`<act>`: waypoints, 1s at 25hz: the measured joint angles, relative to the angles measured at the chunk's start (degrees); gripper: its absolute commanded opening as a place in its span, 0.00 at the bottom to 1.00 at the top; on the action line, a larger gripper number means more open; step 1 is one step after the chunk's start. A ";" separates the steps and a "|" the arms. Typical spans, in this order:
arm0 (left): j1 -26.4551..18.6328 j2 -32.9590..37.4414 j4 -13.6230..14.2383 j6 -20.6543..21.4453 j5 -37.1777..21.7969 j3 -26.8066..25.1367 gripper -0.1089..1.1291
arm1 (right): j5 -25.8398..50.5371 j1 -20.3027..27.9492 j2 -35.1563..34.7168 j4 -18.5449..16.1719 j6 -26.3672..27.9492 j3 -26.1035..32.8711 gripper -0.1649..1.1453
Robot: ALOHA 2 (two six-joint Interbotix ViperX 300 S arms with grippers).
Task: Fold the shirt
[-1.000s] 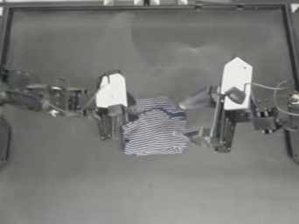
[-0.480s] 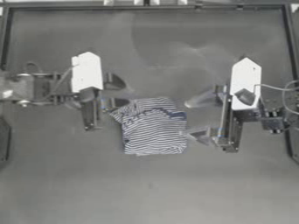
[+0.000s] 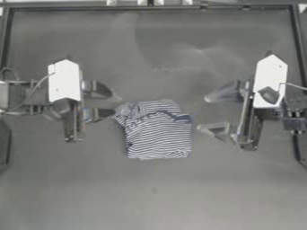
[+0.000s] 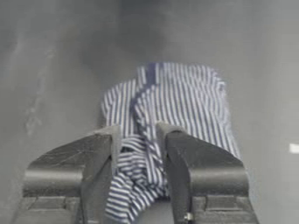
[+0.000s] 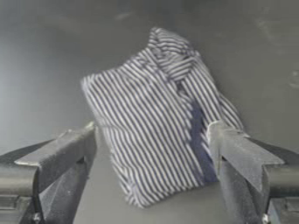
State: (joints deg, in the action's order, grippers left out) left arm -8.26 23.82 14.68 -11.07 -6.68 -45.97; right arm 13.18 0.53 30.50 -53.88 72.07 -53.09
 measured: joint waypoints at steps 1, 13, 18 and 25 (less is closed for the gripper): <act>0.26 0.88 0.00 0.00 -0.53 -0.35 0.67 | 0.18 0.00 0.53 -0.09 0.00 -0.44 0.89; 1.76 11.07 -0.79 -0.26 -2.99 -5.36 0.68 | 1.41 0.00 4.39 -1.85 -0.09 -2.20 0.89; 1.93 13.27 -1.58 -0.26 -3.69 -7.03 0.72 | 2.02 0.00 4.39 -3.16 -0.09 -2.37 0.89; 2.11 17.40 -2.11 -0.26 -4.83 -9.40 0.83 | 2.11 0.00 4.75 -3.34 -0.09 -2.81 0.89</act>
State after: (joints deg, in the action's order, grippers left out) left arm -6.15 41.22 12.57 -11.34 -11.51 -55.37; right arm 15.29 0.53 35.24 -57.22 71.98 -55.90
